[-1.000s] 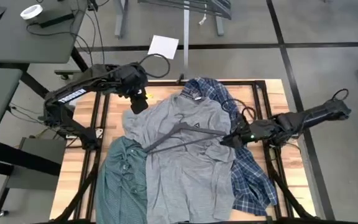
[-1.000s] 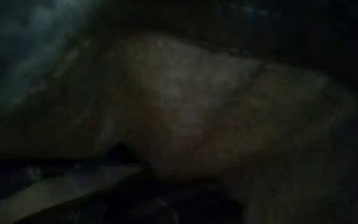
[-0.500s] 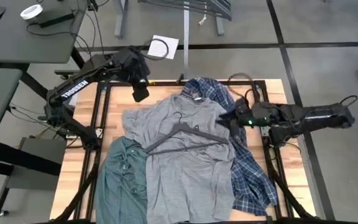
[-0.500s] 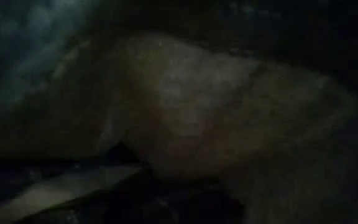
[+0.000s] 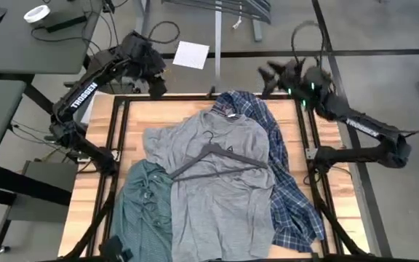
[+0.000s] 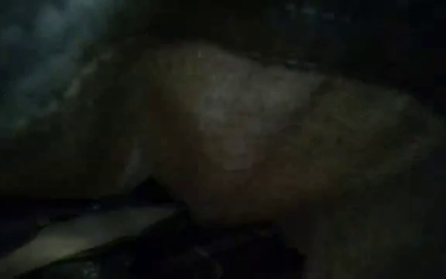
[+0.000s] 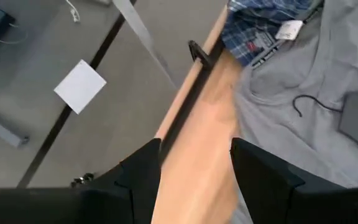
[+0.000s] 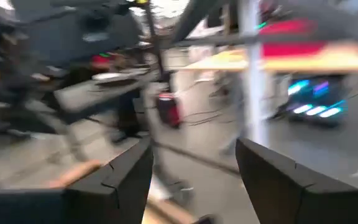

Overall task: Hang clothes
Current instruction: Remove the gray hanger from the hanger rack

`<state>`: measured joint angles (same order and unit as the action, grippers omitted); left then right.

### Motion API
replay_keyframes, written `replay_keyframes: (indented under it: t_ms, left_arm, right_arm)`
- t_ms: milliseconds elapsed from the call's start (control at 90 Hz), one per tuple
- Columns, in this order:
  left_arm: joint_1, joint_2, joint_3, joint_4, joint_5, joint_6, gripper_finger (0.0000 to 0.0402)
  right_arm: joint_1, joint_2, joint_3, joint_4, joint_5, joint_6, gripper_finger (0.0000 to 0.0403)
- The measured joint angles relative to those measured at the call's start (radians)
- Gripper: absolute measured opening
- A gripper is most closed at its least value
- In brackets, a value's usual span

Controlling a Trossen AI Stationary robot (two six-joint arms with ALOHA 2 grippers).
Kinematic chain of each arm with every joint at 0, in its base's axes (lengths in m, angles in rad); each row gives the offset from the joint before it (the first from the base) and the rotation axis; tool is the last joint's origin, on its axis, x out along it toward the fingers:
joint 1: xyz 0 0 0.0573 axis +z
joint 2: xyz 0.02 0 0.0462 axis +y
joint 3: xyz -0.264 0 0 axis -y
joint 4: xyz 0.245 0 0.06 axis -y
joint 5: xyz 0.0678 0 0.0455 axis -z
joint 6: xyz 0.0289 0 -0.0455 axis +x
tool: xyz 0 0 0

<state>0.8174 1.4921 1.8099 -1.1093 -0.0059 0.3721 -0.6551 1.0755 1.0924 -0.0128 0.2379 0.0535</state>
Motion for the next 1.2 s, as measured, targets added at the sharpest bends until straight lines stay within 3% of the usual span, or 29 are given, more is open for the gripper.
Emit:
replay_keyframes:
  t_ms: [200,422,789,956,1200]
  left_arm:
    - [0.109,0.0,0.0,0.065,0.099,0.03,0.0176]
    - [0.169,0.0,0.0,0.08,0.108,0.05,0.0176]
    - [0.188,0.0,0.0,0.074,0.106,0.0,0.0176]
    - [0.188,0.0,0.0,0.085,0.106,-0.011,0.0176]
    - [0.188,0.0,0.0,0.089,0.105,-0.021,0.0176]
  right_arm:
    - [-0.204,0.205,0.308,-0.101,-0.037,-0.23,0.0214]
    - [-0.41,0.415,0.531,-0.174,-0.337,-0.186,0.0214]
    - [-0.486,0.571,0.614,-0.157,-0.709,-0.159,0.021]
    - [-0.484,0.575,0.614,-0.149,-0.77,-0.158,0.0181]
    - [-0.479,0.608,0.614,-0.14,-0.778,-0.153,0.0109]
